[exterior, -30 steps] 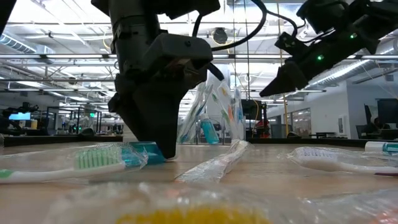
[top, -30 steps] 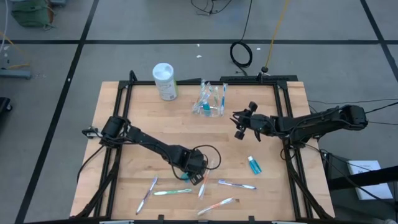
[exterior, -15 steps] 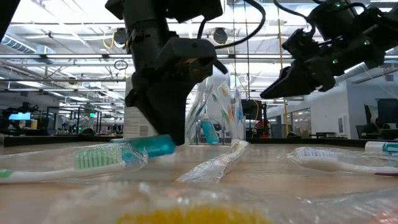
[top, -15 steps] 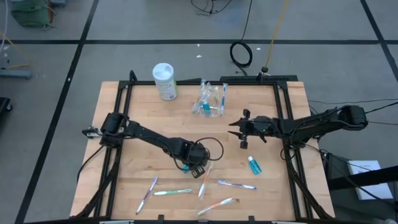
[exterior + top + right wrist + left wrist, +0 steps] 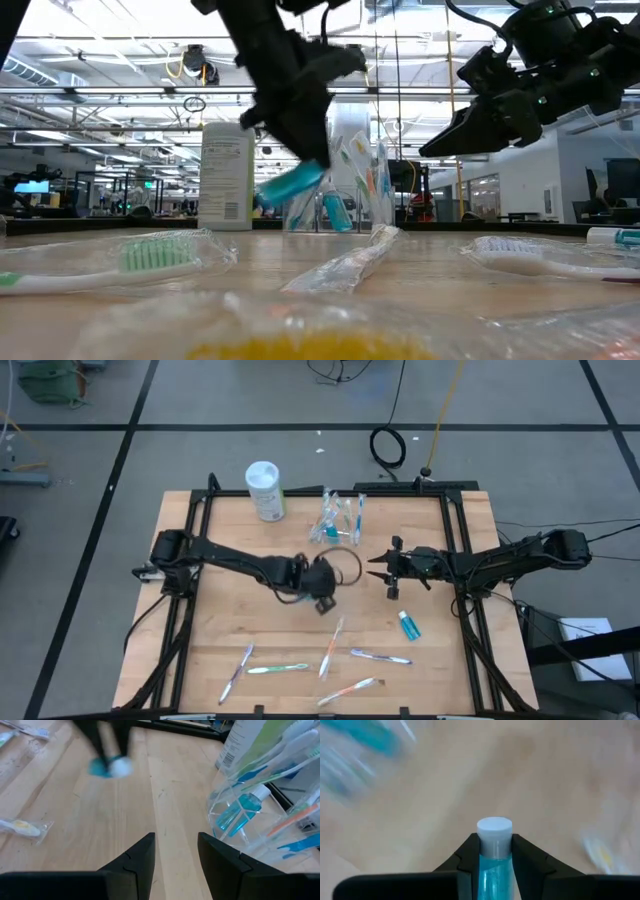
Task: Pick & Place toothbrushing station
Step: Put the blue mouthwash into the transparent organizer
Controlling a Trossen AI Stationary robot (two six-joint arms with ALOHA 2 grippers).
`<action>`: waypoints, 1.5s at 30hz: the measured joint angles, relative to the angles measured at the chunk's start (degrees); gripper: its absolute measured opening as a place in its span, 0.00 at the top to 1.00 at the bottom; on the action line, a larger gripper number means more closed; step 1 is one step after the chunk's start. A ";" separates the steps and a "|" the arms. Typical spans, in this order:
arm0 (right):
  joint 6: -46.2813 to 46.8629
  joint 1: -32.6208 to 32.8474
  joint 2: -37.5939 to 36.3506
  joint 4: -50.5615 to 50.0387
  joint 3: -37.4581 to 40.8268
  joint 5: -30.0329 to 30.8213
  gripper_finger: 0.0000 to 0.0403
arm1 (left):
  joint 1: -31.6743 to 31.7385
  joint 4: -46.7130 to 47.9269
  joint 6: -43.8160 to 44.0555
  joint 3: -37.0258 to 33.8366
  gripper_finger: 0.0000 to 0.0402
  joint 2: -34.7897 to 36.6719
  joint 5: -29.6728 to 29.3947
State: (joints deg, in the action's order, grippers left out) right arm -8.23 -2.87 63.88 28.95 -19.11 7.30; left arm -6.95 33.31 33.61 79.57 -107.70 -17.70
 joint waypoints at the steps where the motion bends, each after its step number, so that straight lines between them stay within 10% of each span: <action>1: 0.00 0.00 0.00 -0.01 0.00 -0.01 0.65 | 0.52 -1.41 -1.46 0.00 0.79 0.66 -2.96; 18: 1.79 0.00 0.00 -0.24 -0.02 0.01 0.65 | 10.29 -44.82 -20.01 0.08 0.79 -6.81 -36.13; 35: 0.50 -0.02 0.00 -0.44 -0.02 0.08 0.65 | 11.94 -49.98 -19.42 0.02 0.78 -14.19 -37.78; 45: 0.00 -0.02 0.00 -0.48 -0.02 0.08 0.65 | 12.19 -47.48 -19.45 0.04 0.57 -14.17 -32.62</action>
State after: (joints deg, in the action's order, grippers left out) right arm -8.23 -2.90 63.88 28.47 -19.14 7.38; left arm 5.24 -14.17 14.16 79.61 -121.87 -50.32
